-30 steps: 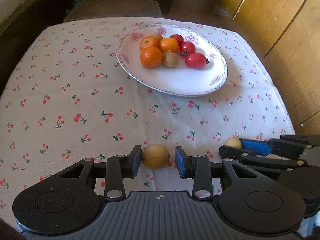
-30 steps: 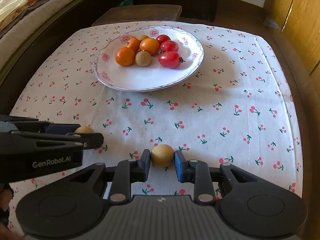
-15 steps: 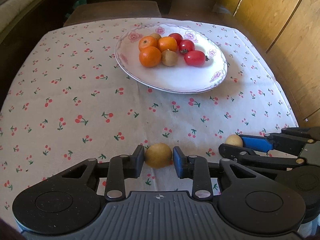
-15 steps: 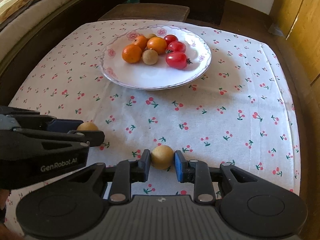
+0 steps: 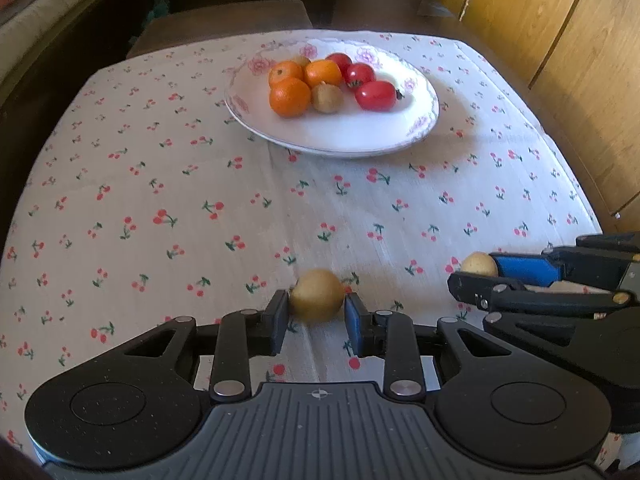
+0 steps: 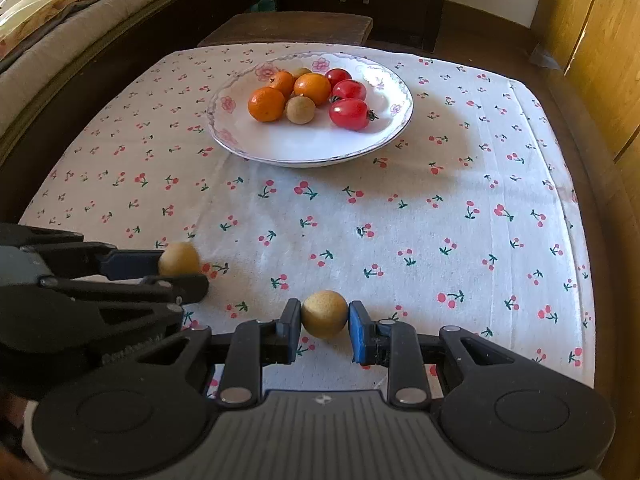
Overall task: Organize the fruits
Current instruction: 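Carry both held tan fruits over the white bowl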
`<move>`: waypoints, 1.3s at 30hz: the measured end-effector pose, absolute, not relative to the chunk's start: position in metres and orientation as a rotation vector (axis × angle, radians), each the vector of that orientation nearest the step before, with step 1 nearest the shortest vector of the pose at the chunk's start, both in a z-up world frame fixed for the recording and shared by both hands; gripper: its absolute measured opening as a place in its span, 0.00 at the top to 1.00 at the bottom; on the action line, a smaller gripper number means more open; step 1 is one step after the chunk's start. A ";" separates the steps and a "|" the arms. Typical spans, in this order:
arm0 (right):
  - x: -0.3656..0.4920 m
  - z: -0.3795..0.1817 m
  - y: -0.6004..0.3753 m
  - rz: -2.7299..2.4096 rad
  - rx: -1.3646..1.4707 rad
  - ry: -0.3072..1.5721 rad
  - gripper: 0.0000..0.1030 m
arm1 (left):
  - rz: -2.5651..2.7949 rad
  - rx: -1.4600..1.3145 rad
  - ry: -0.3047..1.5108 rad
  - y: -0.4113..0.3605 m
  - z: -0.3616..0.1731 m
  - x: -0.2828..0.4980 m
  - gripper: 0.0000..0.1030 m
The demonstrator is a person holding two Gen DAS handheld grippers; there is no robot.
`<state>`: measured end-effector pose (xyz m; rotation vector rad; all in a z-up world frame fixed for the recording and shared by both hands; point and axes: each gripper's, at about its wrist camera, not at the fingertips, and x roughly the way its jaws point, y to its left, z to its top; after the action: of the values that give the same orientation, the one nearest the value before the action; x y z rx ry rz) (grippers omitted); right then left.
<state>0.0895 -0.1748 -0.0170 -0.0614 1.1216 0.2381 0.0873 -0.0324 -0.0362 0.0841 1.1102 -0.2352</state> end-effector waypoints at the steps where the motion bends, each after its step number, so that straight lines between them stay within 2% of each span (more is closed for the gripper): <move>1: 0.090 -0.018 -0.175 0.236 -0.062 1.124 0.73 | -0.235 0.096 1.105 -0.033 -0.037 0.086 0.62; 8: 0.088 -0.020 -0.174 0.241 -0.061 1.126 0.73 | -0.227 0.113 1.092 -0.036 -0.037 0.081 0.62; 12: 0.090 -0.018 -0.176 0.239 -0.049 1.121 0.73 | -0.220 0.103 1.090 -0.036 -0.036 0.079 0.70; 18: 0.088 -0.009 -0.180 0.247 -0.029 1.099 0.73 | -0.214 0.027 1.088 -0.026 -0.027 0.080 0.75; 30: 0.094 0.002 -0.189 0.248 0.021 1.064 0.73 | -0.223 -0.038 1.051 -0.026 -0.008 0.089 0.75; 35: 0.096 0.003 -0.191 0.248 0.034 1.060 0.73 | -0.190 -0.036 1.068 -0.027 -0.016 0.096 0.70; 38: 0.098 0.001 -0.192 0.247 0.038 1.065 0.73 | -0.181 -0.061 1.075 -0.028 -0.020 0.102 0.59; 39: 0.098 0.001 -0.192 0.249 0.038 1.066 0.73 | -0.180 -0.056 1.073 -0.029 -0.021 0.104 0.58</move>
<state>0.0979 -0.1917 0.0014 0.0383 1.0658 0.2485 0.1035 -0.0288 -0.0209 -0.0564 1.0732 -0.1798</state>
